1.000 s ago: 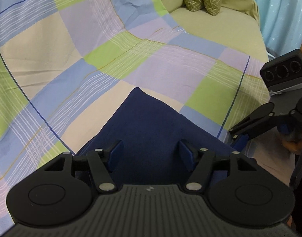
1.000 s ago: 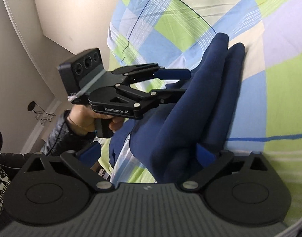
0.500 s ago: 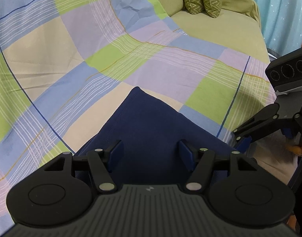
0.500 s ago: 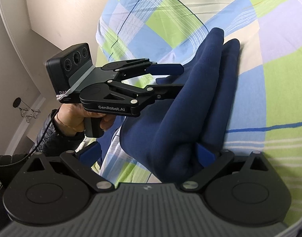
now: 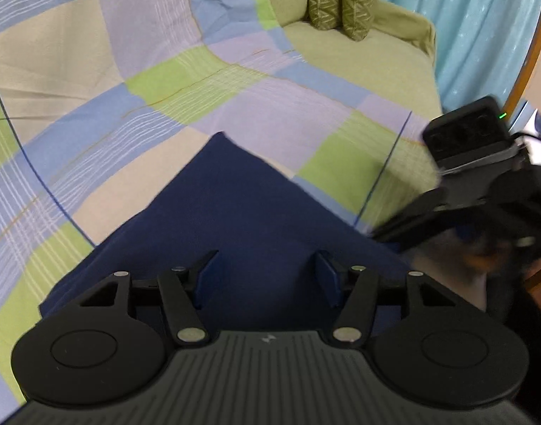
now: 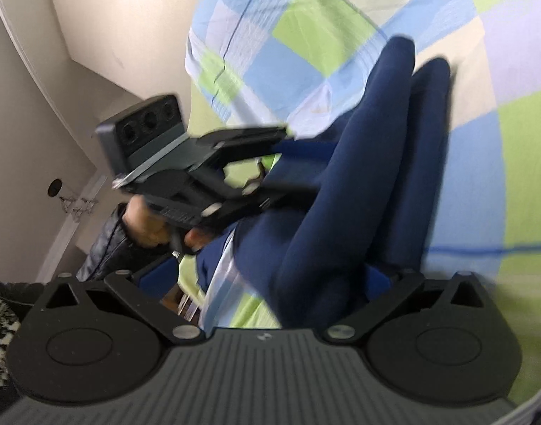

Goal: Fold clothes

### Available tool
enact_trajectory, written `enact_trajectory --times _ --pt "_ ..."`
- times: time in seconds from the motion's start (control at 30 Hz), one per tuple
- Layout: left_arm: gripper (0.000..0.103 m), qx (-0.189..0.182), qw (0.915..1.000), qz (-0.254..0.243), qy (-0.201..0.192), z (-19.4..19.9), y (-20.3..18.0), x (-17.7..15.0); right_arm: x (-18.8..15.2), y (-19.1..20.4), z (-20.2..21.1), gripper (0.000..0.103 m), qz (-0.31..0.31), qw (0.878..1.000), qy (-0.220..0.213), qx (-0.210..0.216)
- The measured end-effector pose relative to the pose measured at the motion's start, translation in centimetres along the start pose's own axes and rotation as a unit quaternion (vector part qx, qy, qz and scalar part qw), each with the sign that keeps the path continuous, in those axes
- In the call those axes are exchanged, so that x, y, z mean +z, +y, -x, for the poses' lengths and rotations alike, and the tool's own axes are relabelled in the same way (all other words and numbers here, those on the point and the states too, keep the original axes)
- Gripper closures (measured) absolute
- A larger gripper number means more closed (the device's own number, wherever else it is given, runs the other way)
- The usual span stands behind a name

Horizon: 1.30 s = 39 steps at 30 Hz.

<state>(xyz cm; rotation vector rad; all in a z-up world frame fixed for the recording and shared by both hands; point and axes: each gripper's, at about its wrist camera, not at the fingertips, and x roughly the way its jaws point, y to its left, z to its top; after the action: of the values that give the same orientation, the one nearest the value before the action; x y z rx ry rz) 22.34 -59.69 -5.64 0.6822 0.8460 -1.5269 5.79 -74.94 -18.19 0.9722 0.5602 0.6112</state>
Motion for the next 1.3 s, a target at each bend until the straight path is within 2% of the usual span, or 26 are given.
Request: enact_trajectory --times 0.13,0.3,0.4,0.5,0.6,0.77,0.9,0.97,1.07,1.13,1.23,1.3 --pt "0.042 0.009 0.9998 -0.017 0.007 -0.6 -0.6 -0.1 -1.5 0.7 1.2 0.001 -0.026 1.0 0.014 0.0" --pt "0.042 0.011 0.9997 -0.015 0.014 -0.6 -0.7 0.2 -1.5 0.2 2.1 0.002 -0.066 0.998 -0.008 0.004" --pt "0.049 -0.006 0.9995 -0.03 0.011 0.2 -1.2 1.1 -0.9 -0.5 2.3 0.003 -0.083 0.996 -0.024 0.013" --pt "0.049 -0.007 0.9993 -0.032 0.016 -0.6 -1.6 1.4 -0.8 -0.8 1.5 0.0 -0.082 0.996 -0.032 0.024" --pt "0.048 0.002 0.9995 -0.025 0.02 -1.8 -1.4 1.3 -1.3 0.2 1.4 0.0 -0.055 0.998 -0.014 0.005" --pt "0.047 0.01 0.9999 -0.011 0.004 -2.5 -1.3 0.4 -3.1 2.6 1.7 0.001 -0.01 0.998 -0.017 -0.057" --pt "0.049 0.025 0.9996 0.011 0.007 -1.2 -1.7 0.9 -3.8 3.5 1.4 0.002 0.023 0.996 -0.029 -0.084" --pt "0.053 0.036 0.9991 0.018 0.008 -0.1 -2.2 1.3 -3.6 4.0 1.7 0.006 0.034 0.994 -0.038 -0.094" --pt "0.053 0.03 0.9995 0.009 -0.005 2.5 -3.8 0.4 -3.9 5.1 3.0 0.006 0.06 0.988 -0.064 -0.127" --pt "0.053 0.036 0.9993 0.009 -0.003 2.9 -4.3 -0.5 -4.4 6.0 4.3 0.005 0.086 0.979 -0.088 -0.16" --pt "0.049 0.047 0.9987 0.022 0.005 1.5 -3.6 -1.7 -4.6 7.0 4.8 0.005 0.129 0.972 -0.118 -0.16" --pt "0.049 0.04 0.9983 0.041 -0.006 1.0 -2.7 -2.1 -4.5 7.5 3.6 0.005 0.176 0.967 -0.102 -0.153"
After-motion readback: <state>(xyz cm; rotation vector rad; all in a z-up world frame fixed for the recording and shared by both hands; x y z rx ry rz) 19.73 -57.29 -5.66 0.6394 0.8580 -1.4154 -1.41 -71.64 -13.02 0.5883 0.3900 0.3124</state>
